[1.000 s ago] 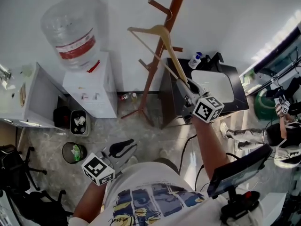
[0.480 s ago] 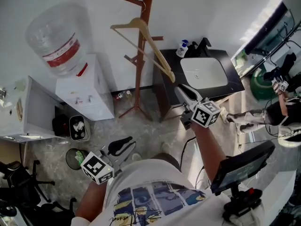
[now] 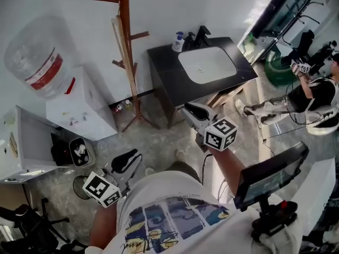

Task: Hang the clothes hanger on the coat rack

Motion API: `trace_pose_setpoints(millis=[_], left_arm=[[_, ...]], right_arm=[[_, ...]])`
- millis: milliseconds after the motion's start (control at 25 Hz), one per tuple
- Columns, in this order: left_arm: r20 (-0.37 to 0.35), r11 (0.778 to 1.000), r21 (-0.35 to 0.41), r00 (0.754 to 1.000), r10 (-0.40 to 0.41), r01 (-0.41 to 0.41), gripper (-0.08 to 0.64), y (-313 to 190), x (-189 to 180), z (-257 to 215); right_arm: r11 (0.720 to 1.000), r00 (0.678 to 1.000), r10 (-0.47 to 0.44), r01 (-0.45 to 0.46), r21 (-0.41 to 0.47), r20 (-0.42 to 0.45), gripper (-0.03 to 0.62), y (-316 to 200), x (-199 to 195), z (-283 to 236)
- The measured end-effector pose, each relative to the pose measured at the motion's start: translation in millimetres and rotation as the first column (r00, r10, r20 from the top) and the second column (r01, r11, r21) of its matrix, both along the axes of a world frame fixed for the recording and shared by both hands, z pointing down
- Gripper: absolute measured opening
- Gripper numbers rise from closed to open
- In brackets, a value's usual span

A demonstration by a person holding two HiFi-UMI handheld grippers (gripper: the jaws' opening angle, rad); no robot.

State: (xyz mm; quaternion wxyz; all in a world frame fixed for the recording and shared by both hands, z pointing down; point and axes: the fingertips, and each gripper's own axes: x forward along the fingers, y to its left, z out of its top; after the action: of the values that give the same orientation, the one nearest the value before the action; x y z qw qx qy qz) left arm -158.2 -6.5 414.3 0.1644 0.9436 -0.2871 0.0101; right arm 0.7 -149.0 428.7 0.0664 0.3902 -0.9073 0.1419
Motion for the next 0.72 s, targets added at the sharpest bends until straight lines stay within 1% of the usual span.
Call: trace_pose_setpoints(millis=[160,400,600,720], left_arm=[[0.014,1.0,0.001,1.0,0.007,-0.007,0.08,-2.8,-0.4,2.1],[0.03,1.0,0.01,0.999,0.016,-0.016,0.078,-2.7,-0.6,-0.5],[0.032,1.0,0.006,0.999,0.013,-0.014,0.078,-1.5,-5.2,-1.7],[0.031,1.0,0.014,0.999,0.004,-0.005,0.08,-2.9,-6.8,-3.6]], right_arm=[[0.997,0.996,-0.07,0.072,0.028,-0.05,0.075,26.5,-20.6,-9.8],[0.98,0.98,-0.185,0.19,0.057,-0.075,0.053,61.2,-54.7,-24.3],[0.966,0.967,-0.237,0.244,0.078,-0.096,0.035,78.3,-74.5,-32.1],[0.959,0.958,-0.248,0.265,0.105,-0.147,0.009,82.4,-79.2,-35.2]])
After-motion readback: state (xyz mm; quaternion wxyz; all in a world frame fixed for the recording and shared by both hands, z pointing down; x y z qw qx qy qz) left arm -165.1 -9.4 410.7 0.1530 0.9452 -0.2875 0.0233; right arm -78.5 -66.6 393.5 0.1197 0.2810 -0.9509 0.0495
